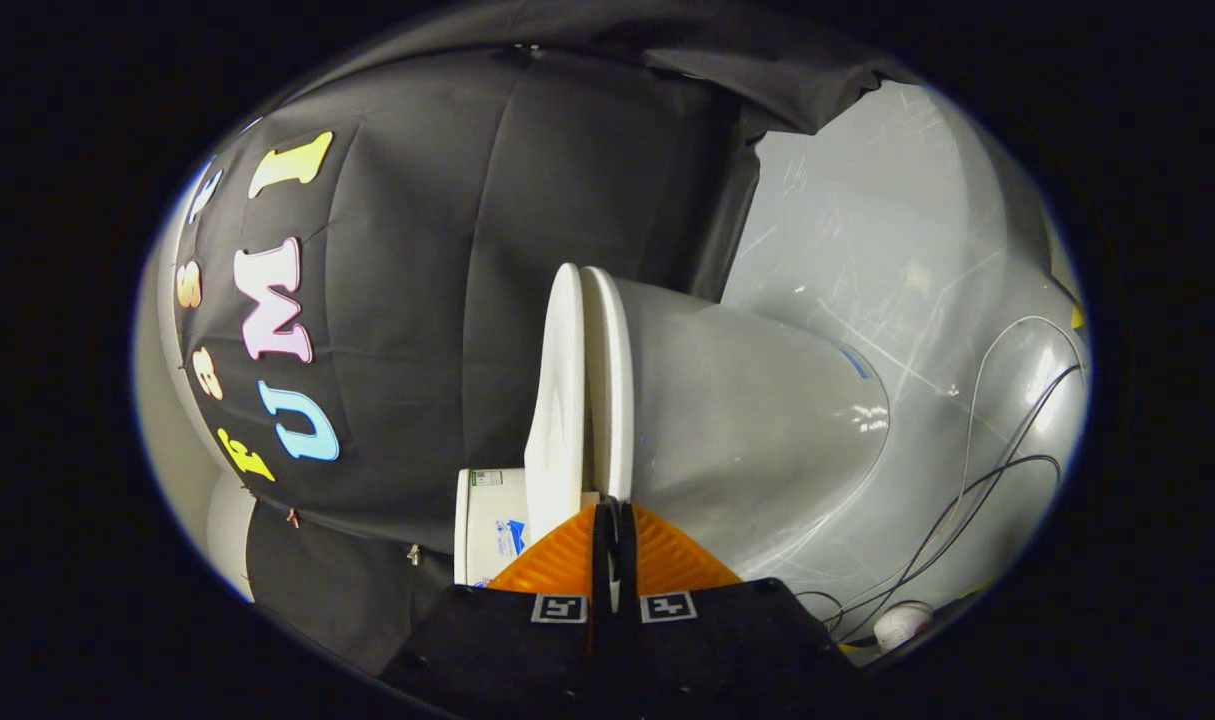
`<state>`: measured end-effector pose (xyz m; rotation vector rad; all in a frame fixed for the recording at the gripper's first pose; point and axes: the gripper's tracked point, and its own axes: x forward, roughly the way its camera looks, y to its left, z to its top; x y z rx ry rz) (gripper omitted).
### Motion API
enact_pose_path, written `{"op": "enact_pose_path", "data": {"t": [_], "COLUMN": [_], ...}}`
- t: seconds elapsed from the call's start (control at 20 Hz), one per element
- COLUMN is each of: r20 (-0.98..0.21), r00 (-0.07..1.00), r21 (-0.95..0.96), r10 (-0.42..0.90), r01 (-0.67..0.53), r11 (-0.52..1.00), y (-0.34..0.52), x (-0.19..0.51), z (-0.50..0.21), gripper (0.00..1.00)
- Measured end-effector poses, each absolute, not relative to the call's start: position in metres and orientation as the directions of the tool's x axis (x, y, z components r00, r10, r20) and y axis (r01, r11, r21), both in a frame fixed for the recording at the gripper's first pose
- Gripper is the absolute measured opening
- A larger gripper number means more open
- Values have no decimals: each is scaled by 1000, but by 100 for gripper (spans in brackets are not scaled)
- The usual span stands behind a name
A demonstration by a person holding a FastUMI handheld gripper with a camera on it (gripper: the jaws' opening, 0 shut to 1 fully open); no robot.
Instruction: Open the toilet lid.
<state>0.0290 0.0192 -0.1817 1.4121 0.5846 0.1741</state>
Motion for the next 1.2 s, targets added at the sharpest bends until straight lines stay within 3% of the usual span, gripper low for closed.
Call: {"op": "enact_pose_path", "data": {"t": [0.55, 1.2], "r20": [-362, -392], "r00": [826, 845], "r21": [911, 870], "r10": [432, 364], "r01": [214, 211], "r11": [354, 446], "y": [24, 30], "x": [30, 33], "z": [-177, -118], "gripper": [5, 5]}}
